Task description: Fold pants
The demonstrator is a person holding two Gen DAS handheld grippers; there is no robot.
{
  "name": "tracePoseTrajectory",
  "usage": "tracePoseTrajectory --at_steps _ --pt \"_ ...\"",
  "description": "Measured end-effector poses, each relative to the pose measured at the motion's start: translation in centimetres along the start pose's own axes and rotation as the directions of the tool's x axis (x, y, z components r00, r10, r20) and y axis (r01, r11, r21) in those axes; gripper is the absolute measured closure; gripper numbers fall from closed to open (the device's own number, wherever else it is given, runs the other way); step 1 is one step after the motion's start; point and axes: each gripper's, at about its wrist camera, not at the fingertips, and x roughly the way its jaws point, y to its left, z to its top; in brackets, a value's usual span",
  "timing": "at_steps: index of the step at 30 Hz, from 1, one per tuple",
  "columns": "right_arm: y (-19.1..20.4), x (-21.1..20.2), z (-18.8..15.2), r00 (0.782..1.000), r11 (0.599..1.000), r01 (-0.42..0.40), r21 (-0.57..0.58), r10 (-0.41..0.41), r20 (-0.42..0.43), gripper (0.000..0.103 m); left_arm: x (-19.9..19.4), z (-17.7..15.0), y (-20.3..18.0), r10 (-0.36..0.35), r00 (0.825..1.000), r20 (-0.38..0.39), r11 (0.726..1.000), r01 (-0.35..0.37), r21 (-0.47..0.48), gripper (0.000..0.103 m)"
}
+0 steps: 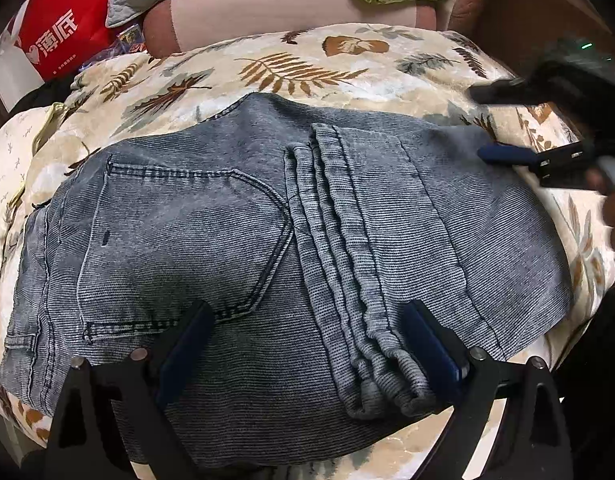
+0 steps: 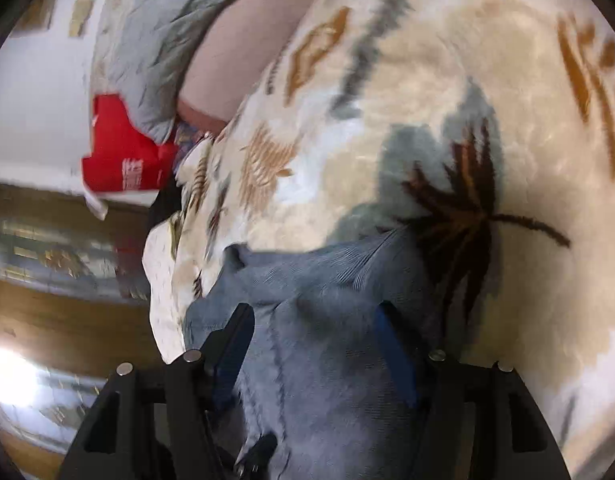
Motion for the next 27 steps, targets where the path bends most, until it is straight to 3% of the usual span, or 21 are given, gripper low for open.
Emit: tracePoseTrajectory --at_steps 6,8,10,13,17,20,21,27 --pt "3.0 -3.7 -6.8 0.995 0.991 -0.097 -0.094 0.096 -0.016 0.035 0.0 0.0 0.0 -0.002 1.0 0.007 1.0 0.002 0.0 0.007" --pt "1.7 -2.8 -9.4 0.994 0.993 -0.08 -0.082 0.073 -0.077 0.034 0.0 -0.1 0.0 -0.003 1.0 0.009 1.0 0.003 0.0 0.007" --pt "-0.4 -1.4 -11.0 0.99 0.997 0.017 -0.076 -0.027 -0.14 0.035 -0.1 -0.1 0.0 -0.001 1.0 0.008 1.0 0.001 0.0 0.007" --pt "-0.1 -2.7 -11.0 0.995 0.998 -0.022 -0.055 0.016 -0.098 0.035 -0.9 -0.1 0.6 -0.034 0.999 0.023 0.999 0.034 -0.035 0.007" --pt "1.7 -3.9 -10.9 0.998 0.99 -0.034 -0.135 0.026 -0.064 0.035 -3.6 -0.4 2.4 -0.049 0.993 0.105 0.992 0.061 -0.11 0.007" --pt "-0.1 -2.1 -11.5 0.989 0.989 0.067 -0.136 -0.084 -0.123 0.034 -4.5 -0.6 4.0 -0.048 0.993 0.111 0.985 0.066 -0.162 0.007" --pt "-0.3 -1.7 -11.5 0.99 0.99 0.058 -0.13 -0.073 -0.118 0.034 -4.8 -0.7 4.6 -0.04 0.993 0.112 0.982 0.06 -0.181 0.007" --pt "5.0 -2.4 -11.3 0.991 0.951 0.106 -0.29 -0.125 -0.048 0.034 -5.9 -0.7 6.5 -0.021 0.99 0.139 0.971 0.053 -0.235 0.007"
